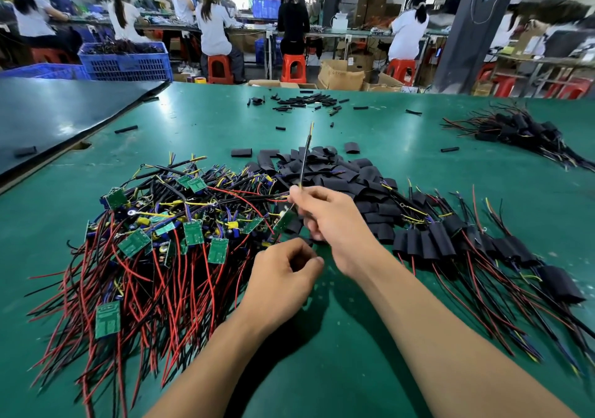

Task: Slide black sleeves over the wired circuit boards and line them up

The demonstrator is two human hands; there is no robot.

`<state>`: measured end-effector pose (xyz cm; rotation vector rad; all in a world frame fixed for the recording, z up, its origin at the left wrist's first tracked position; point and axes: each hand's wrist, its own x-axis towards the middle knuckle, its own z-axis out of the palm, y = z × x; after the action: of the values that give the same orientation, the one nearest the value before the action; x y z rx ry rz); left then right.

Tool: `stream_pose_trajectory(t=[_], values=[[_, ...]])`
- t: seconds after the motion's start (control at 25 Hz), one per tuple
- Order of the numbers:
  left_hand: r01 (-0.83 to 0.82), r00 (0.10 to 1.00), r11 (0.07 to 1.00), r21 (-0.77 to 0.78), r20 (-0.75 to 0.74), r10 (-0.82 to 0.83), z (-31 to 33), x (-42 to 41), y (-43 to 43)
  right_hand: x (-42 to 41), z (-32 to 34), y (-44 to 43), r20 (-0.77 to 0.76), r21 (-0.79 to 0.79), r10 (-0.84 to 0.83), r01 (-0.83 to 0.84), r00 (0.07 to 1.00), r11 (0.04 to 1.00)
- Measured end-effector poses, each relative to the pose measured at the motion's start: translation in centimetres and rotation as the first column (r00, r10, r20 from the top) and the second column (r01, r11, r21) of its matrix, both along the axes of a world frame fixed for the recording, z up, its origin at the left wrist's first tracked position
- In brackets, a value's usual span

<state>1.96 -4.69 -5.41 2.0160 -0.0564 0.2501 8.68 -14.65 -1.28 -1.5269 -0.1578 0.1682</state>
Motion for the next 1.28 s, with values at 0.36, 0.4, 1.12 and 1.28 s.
stream_pose_trajectory(t=[0.36,0.4,1.12,1.28], values=[[0.010,0.998,0.953,-0.302,-0.063,-0.031,0.0,0.3,-0.2,-1.0,-0.5,-4.5,-0.265,0.675,0.303,-0.049,0.915,0.736],[0.014,0.997,0.934,-0.357,-0.067,-0.040,0.1,0.3,-0.2,-1.0,-1.0,-5.0,-0.290,0.729,0.337,-0.022,0.896,0.684],[0.181,0.936,0.795,-0.579,-0.148,-0.320,0.1,0.2,-0.5,-2.2,-3.3,-4.9,-0.213,0.181,0.130,-0.092,0.968,0.979],[0.023,0.999,0.915,-0.402,-0.024,-0.036,0.4,0.3,-0.3,-1.9,-3.8,-6.0,-0.065,0.051,0.135,-0.132,0.989,0.990]])
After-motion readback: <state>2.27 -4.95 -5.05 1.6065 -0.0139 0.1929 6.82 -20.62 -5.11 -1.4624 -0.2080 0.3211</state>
